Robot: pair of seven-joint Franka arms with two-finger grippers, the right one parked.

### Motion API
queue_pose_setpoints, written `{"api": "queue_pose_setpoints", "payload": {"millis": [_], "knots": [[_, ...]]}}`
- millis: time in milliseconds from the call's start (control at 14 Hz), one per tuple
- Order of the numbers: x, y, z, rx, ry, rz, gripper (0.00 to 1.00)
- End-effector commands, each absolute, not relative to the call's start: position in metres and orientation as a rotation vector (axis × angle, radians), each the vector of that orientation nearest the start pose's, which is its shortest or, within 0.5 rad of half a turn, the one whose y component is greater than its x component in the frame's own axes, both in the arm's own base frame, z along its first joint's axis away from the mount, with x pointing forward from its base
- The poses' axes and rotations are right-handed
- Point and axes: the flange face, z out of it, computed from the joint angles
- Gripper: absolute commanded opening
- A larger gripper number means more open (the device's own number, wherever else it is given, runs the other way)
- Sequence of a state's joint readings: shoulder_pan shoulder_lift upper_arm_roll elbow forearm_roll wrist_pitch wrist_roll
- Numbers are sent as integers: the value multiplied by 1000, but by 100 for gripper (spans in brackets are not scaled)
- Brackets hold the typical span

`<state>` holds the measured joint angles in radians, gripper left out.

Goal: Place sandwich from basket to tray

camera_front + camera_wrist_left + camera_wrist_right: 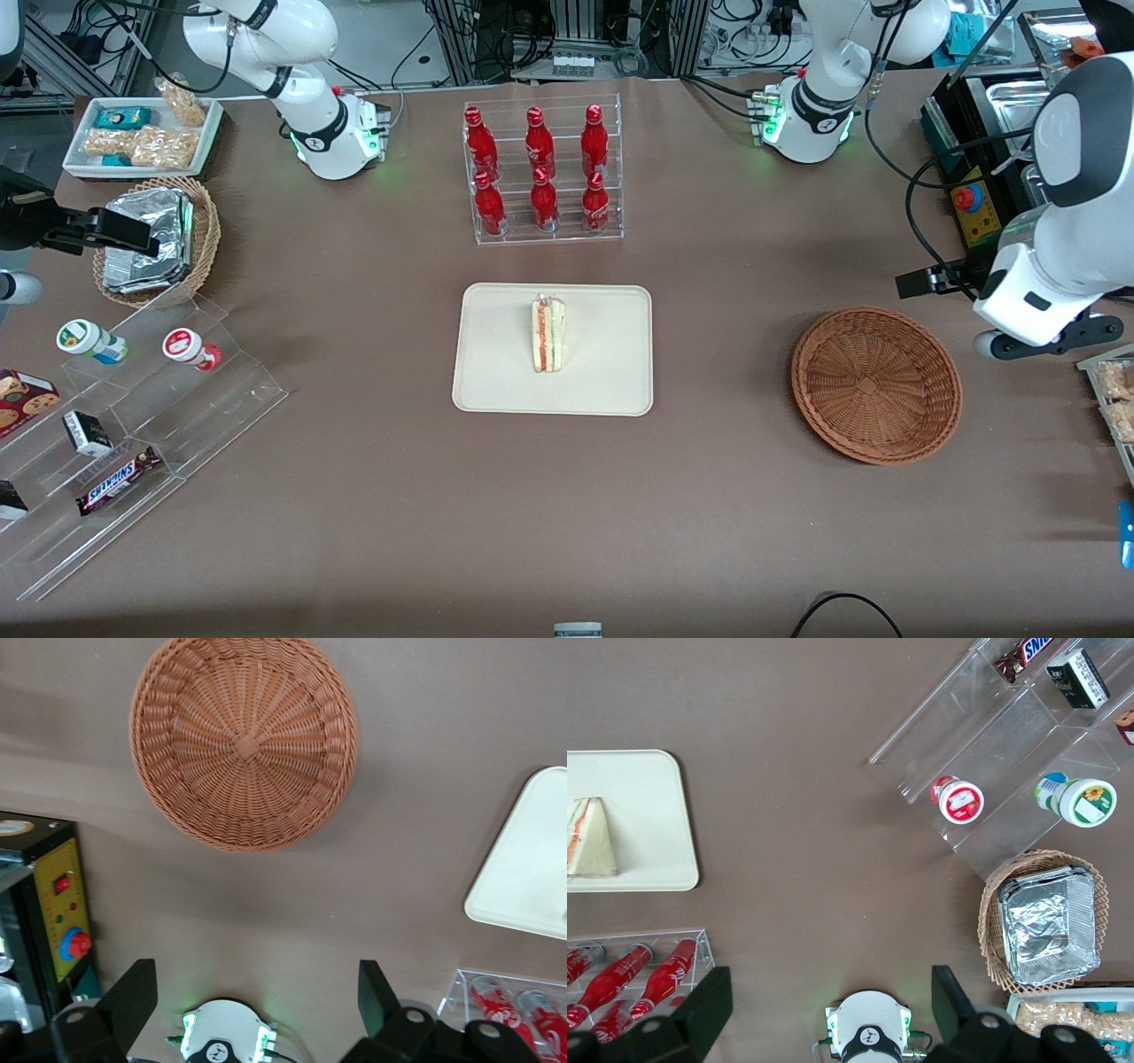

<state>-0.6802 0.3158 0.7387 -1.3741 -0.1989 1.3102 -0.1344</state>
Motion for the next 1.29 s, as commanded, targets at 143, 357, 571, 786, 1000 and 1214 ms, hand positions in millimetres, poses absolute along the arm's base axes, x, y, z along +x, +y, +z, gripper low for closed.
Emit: {"api": "queue_pose_setpoints", "payload": {"millis": [143, 357, 571, 786, 1000, 1214], "knots": [[588, -27, 569, -3205, -269, 495, 100], [586, -28, 577, -3218, -222, 479, 100], [577, -51, 592, -3154, -143, 426, 100], [546, -66, 629, -3129, -178, 372, 100], [527, -67, 635, -3113, -170, 395, 100], [507, -70, 625, -3107, -177, 347, 100]]}}
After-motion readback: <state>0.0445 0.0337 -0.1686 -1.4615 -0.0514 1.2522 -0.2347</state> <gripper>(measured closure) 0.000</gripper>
